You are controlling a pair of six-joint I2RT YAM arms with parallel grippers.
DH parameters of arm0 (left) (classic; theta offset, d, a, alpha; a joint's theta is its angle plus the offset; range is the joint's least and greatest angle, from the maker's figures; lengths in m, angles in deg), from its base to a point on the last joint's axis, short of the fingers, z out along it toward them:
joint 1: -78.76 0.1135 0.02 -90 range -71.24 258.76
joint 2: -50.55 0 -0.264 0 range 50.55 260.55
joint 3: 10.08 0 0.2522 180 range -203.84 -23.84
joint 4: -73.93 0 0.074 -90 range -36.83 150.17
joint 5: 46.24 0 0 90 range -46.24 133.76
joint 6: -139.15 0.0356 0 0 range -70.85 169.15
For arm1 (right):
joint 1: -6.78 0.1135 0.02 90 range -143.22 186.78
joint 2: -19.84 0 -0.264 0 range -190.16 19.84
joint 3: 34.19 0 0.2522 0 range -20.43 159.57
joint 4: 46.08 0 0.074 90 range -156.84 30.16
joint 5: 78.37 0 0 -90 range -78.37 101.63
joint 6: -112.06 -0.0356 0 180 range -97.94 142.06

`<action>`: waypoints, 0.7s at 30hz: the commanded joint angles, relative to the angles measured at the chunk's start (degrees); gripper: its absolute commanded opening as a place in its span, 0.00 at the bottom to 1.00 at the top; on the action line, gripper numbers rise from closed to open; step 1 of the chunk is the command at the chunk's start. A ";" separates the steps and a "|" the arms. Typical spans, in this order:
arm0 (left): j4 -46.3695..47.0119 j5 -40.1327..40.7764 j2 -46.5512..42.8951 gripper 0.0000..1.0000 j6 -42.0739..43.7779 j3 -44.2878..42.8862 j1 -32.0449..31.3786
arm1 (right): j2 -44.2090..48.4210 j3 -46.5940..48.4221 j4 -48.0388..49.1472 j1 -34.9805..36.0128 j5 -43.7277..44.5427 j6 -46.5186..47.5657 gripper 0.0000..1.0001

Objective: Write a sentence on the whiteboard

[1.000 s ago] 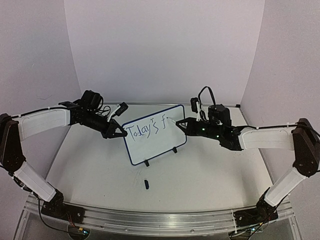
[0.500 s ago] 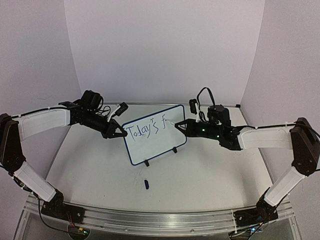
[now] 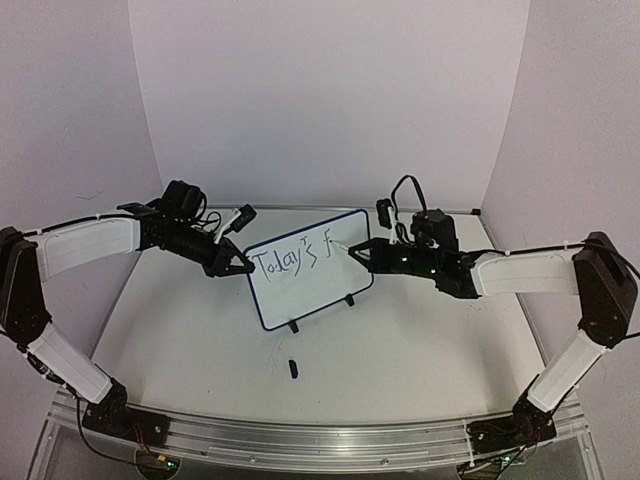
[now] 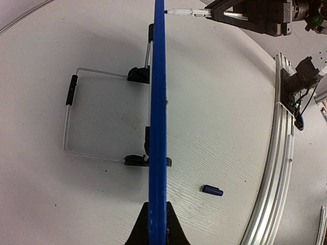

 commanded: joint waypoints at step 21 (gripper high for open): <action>-2.84 2.82 2.24 0.00 0.93 -0.99 -0.98 | 0.05 -1.87 0.58 -0.55 2.29 -0.64 0.00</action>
